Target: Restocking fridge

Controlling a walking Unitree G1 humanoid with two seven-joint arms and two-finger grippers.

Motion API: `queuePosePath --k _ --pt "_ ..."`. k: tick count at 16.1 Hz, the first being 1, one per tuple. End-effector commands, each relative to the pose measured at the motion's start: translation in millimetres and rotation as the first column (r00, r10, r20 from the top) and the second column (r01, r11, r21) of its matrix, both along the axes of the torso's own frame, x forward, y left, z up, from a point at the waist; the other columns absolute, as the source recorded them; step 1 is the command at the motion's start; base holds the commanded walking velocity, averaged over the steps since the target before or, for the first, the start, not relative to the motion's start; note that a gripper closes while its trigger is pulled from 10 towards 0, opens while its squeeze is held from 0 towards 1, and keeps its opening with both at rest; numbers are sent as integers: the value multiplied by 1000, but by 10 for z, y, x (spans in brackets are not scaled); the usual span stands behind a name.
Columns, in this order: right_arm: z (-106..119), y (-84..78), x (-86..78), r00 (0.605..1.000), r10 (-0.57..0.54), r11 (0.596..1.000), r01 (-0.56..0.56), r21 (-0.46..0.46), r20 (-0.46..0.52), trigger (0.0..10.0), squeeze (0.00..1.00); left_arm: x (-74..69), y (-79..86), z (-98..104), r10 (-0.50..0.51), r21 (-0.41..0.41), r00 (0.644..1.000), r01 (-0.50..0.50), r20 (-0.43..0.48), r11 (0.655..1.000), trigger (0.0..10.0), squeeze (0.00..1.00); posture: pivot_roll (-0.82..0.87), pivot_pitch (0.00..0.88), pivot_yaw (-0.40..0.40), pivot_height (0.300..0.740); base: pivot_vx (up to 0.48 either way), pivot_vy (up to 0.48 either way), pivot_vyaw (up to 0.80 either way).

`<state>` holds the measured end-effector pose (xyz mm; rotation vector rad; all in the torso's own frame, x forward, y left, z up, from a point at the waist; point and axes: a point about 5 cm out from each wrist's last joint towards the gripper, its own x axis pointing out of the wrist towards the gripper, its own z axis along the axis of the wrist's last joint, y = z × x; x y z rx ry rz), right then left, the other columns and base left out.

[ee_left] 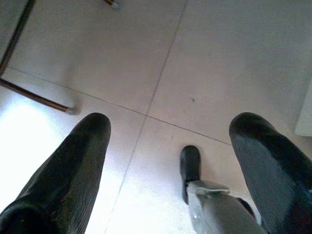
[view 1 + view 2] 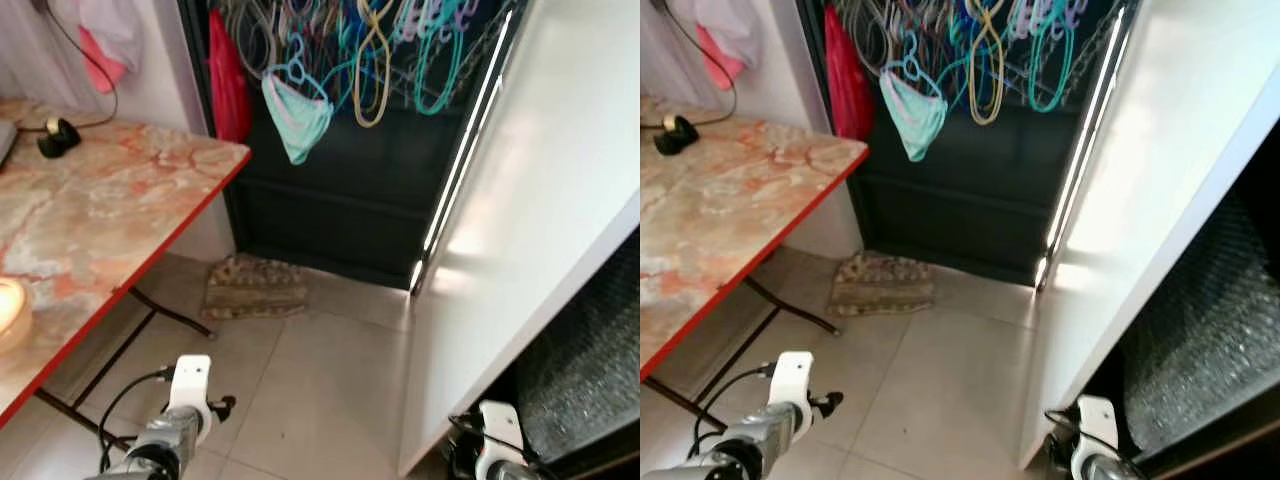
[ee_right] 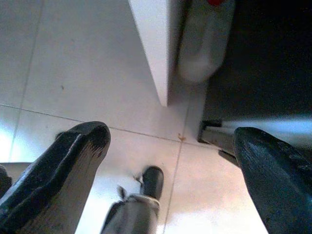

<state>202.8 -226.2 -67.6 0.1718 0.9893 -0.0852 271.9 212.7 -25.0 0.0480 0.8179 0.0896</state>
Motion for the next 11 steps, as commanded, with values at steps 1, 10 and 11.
queuePosePath --k 1,10,11 --pt "-1 -10 -6 1000 14 1000 -14 -4 -14 10000 0 1 -1 0 5 -13 1000 -5 -8 1000 10000 0 114 53 -46 740 0 0 0" --pt "4 -13 1 1000 10 1000 -10 -4 -11 10000 0 8 -7 5 2 -27 1000 -2 -4 1000 10000 0 115 59 -49 740 0 0 0" --pt "3 -15 0 1000 7 1000 -7 -6 -12 10000 0 7 -7 4 3 -28 1000 -3 -4 1000 10000 0 115 59 -49 740 -251 0 0"
